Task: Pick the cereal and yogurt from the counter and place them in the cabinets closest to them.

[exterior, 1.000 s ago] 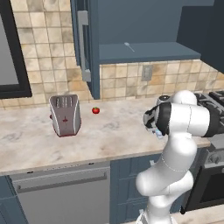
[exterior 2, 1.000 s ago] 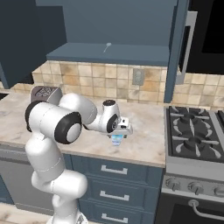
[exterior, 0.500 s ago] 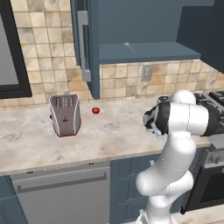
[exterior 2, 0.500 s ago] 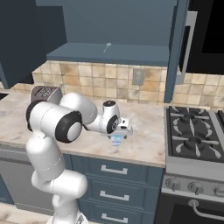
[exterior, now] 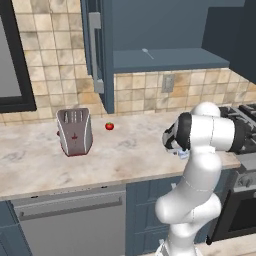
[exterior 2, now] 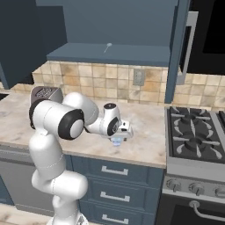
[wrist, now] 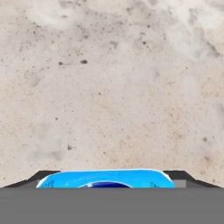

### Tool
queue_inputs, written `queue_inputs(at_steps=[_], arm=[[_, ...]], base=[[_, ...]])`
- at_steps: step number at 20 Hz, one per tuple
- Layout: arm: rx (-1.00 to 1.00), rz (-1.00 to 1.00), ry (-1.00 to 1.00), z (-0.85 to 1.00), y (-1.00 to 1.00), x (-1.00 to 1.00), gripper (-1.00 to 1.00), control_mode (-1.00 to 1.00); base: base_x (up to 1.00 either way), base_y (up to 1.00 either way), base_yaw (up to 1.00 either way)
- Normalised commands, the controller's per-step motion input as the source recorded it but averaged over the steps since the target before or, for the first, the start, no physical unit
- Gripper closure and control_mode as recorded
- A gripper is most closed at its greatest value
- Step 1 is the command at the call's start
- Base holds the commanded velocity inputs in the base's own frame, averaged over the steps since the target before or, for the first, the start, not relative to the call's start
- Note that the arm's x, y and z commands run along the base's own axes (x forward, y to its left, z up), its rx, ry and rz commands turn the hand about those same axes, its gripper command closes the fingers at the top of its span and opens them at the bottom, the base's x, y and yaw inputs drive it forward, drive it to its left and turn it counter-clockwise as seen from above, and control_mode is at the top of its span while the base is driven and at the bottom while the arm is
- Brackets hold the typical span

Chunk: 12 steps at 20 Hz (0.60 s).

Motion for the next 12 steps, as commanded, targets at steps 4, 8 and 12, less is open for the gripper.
queue_inputs(at_steps=[4, 8, 12], arm=[[0.00, 0.00, 0.00, -0.01, 0.00, 0.00, 1.00, -1.00], [0.00, 0.00, 0.00, 0.00, 0.00, 0.00, 1.00, -1.00], [0.01, -0.01, 0.00, 0.22, 0.00, 0.00, 1.00, -1.00]], base=[[0.00, 0.00, 0.00], [0.00, 0.00, 0.00], [0.00, 0.00, 0.00]])
